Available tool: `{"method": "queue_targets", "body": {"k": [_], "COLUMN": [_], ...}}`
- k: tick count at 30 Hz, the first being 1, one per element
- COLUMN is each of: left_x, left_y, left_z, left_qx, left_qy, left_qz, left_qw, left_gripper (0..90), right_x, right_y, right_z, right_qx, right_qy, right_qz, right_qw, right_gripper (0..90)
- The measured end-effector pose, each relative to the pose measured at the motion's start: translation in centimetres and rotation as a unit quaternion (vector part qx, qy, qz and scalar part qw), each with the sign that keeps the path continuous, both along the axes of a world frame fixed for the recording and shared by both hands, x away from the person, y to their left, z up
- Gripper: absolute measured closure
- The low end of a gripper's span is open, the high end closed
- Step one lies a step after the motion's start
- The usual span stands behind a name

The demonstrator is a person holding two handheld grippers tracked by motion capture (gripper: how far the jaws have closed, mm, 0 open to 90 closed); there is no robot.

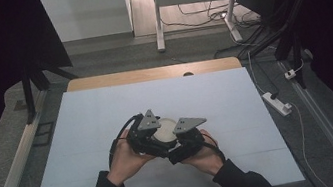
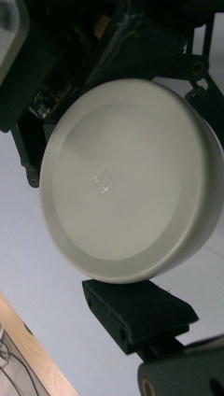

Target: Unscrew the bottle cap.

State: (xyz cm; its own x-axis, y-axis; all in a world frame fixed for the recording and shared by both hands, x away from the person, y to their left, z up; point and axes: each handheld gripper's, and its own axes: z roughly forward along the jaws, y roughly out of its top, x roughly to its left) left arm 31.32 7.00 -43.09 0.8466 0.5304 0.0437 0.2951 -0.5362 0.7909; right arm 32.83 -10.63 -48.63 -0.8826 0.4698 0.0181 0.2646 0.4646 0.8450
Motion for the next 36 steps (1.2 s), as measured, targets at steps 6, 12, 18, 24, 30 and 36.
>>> {"method": "queue_targets", "body": {"k": [6, 12, 18, 24, 30, 36], "left_x": [0.4, 0.5, 0.8, 0.6, 0.6, 0.7], "left_y": [0.5, 1.9, 3.2, 3.1, 2.9, 1.9], "left_z": [0.2, 1.0, 1.1, 0.7, 0.5, 0.1], "left_qx": [-0.01, 0.001, -0.016, 0.0, -0.003, -0.009], "left_qy": [0.006, -0.006, 0.009, 0.003, 0.001, 0.004], "left_qz": [-0.039, -0.091, -0.165, -0.2, -0.169, -0.092], "left_qw": [0.9992, 0.9959, 0.9862, 0.9799, 0.9856, 0.9957], "left_gripper": [0.6, 0.0, 0.9, 7.0, 7.7, 7.8], "right_x": [0.0, -0.2, -0.8, -1.2, -1.2, -0.7], "right_y": [-0.2, -0.2, 0.1, 0.5, 0.5, 0.4], "right_z": [0.2, 0.3, 0.5, 0.4, 0.4, 0.2], "right_qx": [0.009, 0.015, 0.021, 0.017, 0.007, -0.004], "right_qy": [0.0, -0.002, -0.006, -0.008, -0.01, -0.011], "right_qz": [0.008, 0.038, 0.086, 0.115, 0.101, 0.049], "right_qw": [0.9999, 0.9992, 0.996, 0.9932, 0.9949, 0.9987], "right_gripper": [6.8, 6.8, 6.8, 6.8, 6.8, 6.8]}}
